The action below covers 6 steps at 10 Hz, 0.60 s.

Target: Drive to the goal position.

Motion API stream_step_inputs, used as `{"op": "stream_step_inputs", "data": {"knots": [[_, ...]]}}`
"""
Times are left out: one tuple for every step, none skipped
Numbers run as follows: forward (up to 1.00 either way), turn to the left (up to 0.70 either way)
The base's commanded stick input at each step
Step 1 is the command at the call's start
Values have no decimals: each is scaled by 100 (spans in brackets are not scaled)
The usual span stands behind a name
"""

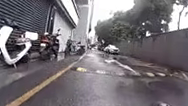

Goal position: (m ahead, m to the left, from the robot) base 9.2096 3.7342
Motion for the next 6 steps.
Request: {"op": "stream_step_inputs", "data": {"knots": [[45,0],[45,0],[45,0],[45,0],[45,0],[45,0]]}}
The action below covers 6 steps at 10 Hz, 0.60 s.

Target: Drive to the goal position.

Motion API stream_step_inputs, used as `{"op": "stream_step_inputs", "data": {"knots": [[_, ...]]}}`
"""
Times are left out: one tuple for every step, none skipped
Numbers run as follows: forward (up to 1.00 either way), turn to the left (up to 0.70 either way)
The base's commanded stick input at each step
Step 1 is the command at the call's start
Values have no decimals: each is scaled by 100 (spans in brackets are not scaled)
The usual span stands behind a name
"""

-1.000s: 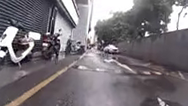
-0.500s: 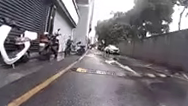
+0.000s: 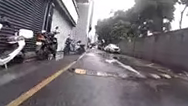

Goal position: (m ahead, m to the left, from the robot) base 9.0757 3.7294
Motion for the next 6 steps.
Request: {"op": "stream_step_inputs", "data": {"knots": [[45,0],[45,0],[45,0],[45,0],[45,0],[45,0]]}}
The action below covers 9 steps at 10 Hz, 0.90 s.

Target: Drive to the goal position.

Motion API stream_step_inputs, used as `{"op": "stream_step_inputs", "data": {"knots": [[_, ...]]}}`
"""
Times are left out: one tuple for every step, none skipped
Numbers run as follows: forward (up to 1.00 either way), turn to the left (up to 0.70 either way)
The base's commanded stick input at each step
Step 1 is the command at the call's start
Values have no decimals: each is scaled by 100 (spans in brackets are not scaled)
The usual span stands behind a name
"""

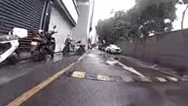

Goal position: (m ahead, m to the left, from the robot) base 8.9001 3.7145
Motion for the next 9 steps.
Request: {"op": "stream_step_inputs", "data": {"knots": [[45,0],[45,0],[45,0],[45,0],[45,0],[45,0],[45,0],[45,0],[45,0]]}}
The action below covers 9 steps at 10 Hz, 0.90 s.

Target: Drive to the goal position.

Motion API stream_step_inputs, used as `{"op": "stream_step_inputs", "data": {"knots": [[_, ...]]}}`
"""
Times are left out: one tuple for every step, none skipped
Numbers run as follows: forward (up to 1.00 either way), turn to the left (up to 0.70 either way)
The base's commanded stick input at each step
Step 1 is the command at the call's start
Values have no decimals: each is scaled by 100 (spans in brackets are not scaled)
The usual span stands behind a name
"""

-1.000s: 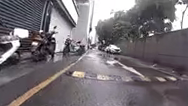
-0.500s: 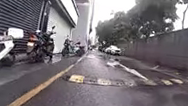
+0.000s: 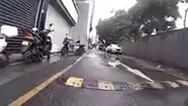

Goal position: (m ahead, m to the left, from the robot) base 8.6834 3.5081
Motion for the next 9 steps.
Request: {"op": "stream_step_inputs", "data": {"knots": [[45,0],[45,0],[45,0],[45,0],[45,0],[45,0],[45,0],[45,0],[45,0]]}}
